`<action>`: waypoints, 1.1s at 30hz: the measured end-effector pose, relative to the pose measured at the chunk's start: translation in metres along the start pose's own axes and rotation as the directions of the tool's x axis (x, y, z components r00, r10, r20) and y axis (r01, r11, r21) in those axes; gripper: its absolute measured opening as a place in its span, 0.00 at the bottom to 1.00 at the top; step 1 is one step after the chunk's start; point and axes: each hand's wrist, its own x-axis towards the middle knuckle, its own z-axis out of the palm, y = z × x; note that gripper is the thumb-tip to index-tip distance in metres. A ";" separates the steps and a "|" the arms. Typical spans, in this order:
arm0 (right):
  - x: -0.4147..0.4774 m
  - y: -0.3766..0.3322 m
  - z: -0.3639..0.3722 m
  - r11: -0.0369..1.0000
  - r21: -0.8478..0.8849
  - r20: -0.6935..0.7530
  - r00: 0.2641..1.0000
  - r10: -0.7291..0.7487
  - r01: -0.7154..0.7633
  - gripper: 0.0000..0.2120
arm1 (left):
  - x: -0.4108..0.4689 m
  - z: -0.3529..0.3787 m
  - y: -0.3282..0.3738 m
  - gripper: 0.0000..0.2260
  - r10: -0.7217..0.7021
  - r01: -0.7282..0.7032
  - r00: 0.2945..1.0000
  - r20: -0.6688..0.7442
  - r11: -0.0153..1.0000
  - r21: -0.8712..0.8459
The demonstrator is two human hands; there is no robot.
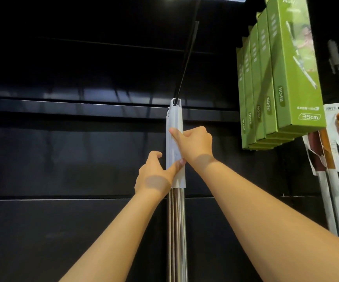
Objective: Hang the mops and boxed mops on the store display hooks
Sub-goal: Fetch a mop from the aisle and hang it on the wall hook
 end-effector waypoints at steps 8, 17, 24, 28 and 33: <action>-0.002 -0.014 -0.002 0.995 -0.038 0.075 0.992 0.100 -0.097 0.20 | -0.002 0.001 0.010 0.35 -0.096 0.097 0.995 0.040 0.995 -0.012; -0.062 -0.034 -0.075 0.555 -0.809 0.309 0.943 0.124 0.192 0.18 | -0.033 -0.043 0.013 0.41 -0.206 0.075 0.967 0.149 0.792 0.605; -0.101 -0.058 -0.163 0.312 -0.944 0.236 0.885 0.402 0.110 0.39 | -0.070 -0.095 0.005 0.51 -0.073 -0.101 0.984 0.160 0.507 0.856; -0.125 -0.075 -0.196 0.265 -0.962 0.186 0.878 0.442 0.070 0.41 | -0.089 -0.099 0.019 0.51 -0.021 -0.143 0.982 0.189 0.570 0.809; -0.139 -0.095 -0.228 0.227 -0.973 0.136 0.879 0.457 0.033 0.42 | -0.108 -0.100 0.033 0.53 0.004 -0.197 0.970 0.244 0.602 0.774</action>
